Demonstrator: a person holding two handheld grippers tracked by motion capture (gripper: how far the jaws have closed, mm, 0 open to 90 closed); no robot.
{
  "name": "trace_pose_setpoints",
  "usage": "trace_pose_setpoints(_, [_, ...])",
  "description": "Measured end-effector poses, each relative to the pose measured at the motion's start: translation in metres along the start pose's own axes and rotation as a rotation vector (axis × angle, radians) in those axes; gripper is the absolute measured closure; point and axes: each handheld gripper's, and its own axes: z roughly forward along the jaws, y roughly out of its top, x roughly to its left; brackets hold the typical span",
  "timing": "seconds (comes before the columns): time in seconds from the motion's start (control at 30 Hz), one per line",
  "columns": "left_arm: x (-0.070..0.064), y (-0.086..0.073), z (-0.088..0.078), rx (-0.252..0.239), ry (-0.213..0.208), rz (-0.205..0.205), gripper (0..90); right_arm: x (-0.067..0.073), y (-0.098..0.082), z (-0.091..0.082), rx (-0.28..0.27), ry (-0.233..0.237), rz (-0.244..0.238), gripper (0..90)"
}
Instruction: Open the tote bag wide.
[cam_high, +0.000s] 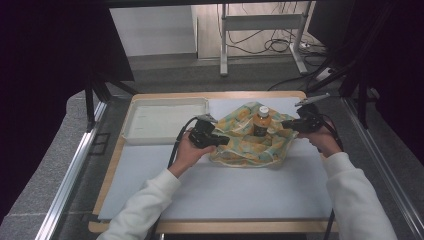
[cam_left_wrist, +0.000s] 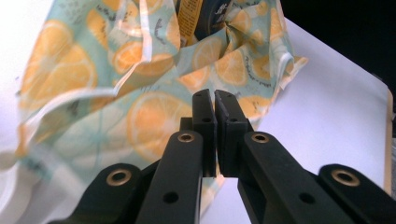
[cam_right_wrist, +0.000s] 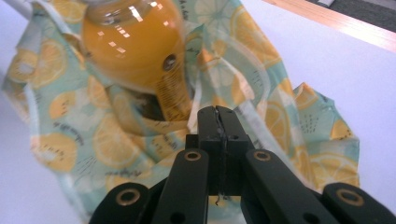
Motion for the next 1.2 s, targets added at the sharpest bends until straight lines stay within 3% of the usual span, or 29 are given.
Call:
trace_pose_setpoints(0.2, [-0.005, -0.018, -0.018, -0.025, 0.021, 0.014, 82.3, 0.007, -0.004, -0.008, -0.015, 0.011, -0.013, 88.1])
trace_pose_setpoints(0.47, [-0.009, -0.045, -0.035, -0.051, 0.068, 0.017, 56.3, 0.016, -0.009, -0.014, -0.032, 0.024, -0.025, 81.0])
trace_pose_setpoints(0.6, [-0.008, -0.061, -0.044, -0.051, 0.078, 0.007, 49.3, 0.02, -0.01, -0.017, -0.038, 0.021, -0.024, 73.8])
trace_pose_setpoints(0.9, [-0.001, -0.081, -0.046, -0.03, 0.095, -0.023, 41.6, 0.026, -0.007, -0.016, -0.039, 0.02, -0.021, 61.6])
trace_pose_setpoints(1.2, [-0.006, -0.085, -0.057, -0.042, 0.114, -0.003, 37.8, 0.03, -0.005, -0.016, -0.036, 0.011, 0.0, 46.7])
